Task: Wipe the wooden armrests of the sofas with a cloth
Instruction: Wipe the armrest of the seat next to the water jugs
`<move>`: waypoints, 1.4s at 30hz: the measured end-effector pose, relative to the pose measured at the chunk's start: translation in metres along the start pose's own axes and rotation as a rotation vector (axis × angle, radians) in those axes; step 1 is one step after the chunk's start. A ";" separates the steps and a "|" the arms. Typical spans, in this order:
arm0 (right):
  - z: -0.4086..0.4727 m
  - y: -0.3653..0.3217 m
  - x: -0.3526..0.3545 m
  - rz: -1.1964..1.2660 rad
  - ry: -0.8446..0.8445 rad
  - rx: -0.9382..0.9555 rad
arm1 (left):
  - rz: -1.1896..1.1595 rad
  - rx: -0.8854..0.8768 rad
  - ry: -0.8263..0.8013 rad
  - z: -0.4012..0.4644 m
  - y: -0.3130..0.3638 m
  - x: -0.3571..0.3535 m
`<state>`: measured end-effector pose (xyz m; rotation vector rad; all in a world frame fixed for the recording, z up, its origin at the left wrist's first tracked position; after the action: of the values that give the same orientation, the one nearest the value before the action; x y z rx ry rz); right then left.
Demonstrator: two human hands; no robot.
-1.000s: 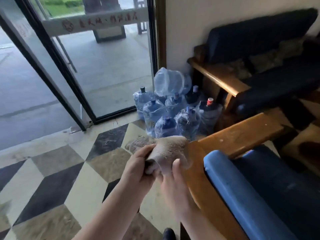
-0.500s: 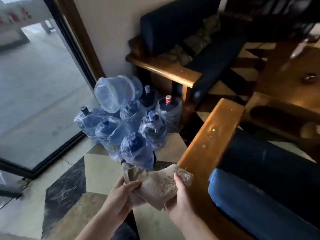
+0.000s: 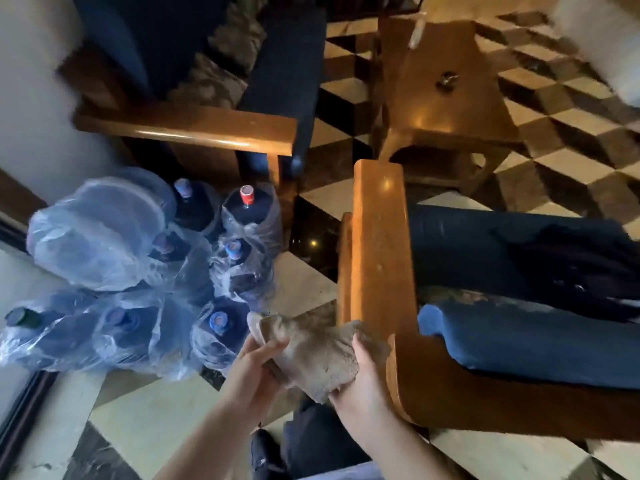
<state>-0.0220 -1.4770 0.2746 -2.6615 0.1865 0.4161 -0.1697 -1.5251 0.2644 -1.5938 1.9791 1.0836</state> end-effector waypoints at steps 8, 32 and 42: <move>0.049 -0.040 -0.012 0.127 0.052 0.112 | 0.243 0.079 -0.169 0.077 0.012 -0.056; 0.138 -0.131 0.061 0.380 0.849 0.015 | 1.838 0.898 -0.152 0.297 -0.069 -0.155; 0.238 -0.178 0.000 0.742 1.276 -0.254 | 2.277 0.260 -0.861 0.535 0.007 -0.278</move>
<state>-0.0490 -1.2128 0.1420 -2.5616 1.5597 -1.1808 -0.1886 -0.9391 0.1238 1.7697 2.2106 1.2831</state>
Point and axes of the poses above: each hand's wrist, its own z-axis towards the middle knuckle, its own x-axis out of the back of the hand, y = z × x, the point moved 6 cm from there along z, towards the middle knuckle, and after that the axes turned 12 degrees about -z, right-handed, at the moved point
